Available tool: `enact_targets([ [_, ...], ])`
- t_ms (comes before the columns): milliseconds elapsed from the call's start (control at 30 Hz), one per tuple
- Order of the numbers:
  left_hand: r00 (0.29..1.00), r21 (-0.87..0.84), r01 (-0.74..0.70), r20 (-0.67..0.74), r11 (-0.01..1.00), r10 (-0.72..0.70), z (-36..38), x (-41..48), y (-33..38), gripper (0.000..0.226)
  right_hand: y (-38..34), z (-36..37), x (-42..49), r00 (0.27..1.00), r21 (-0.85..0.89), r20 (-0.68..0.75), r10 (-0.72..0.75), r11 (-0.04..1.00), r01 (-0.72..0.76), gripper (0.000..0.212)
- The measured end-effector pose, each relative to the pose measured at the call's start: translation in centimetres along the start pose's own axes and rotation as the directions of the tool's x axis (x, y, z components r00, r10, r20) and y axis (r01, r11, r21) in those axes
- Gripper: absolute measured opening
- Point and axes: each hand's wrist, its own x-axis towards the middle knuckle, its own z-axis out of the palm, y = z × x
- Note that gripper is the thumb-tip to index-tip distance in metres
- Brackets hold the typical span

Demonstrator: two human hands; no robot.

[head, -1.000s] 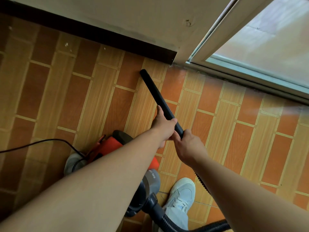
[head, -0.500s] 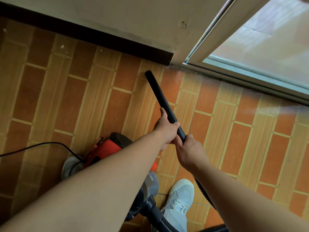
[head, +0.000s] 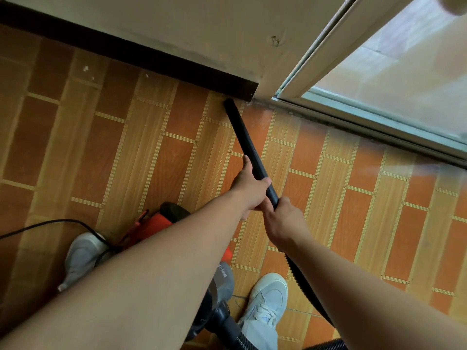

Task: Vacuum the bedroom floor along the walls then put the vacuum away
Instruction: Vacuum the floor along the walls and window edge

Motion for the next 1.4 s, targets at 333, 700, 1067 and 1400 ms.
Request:
enact_targets([
  [333,0.999,-0.009,-0.004,-0.035,1.000,0.004,-4.1,0.0,0.7,0.092,-4.0,1.4,0.1,0.999,-0.088,-0.035,-0.026,0.996,0.023,0.054],
  [700,0.995,-0.023,-0.017,-0.103,1.000,0.015,-12.0,-0.2,-0.3,0.093,-10.4,5.4,-1.1,0.996,-0.167,-0.005,-0.095,0.982,0.092,0.053],
  [1067,0.991,-0.076,-0.046,-0.128,0.996,0.036,-17.8,0.2,1.5,0.089,-16.3,6.8,0.2,0.998,-0.149,0.015,-0.065,0.987,0.067,0.061],
  [1400,0.996,-0.093,-0.027,-0.093,0.995,0.018,-19.4,-0.7,1.8,0.089,-18.6,7.2,1.3,0.993,-0.004,0.108,0.045,0.999,-0.044,0.055],
])
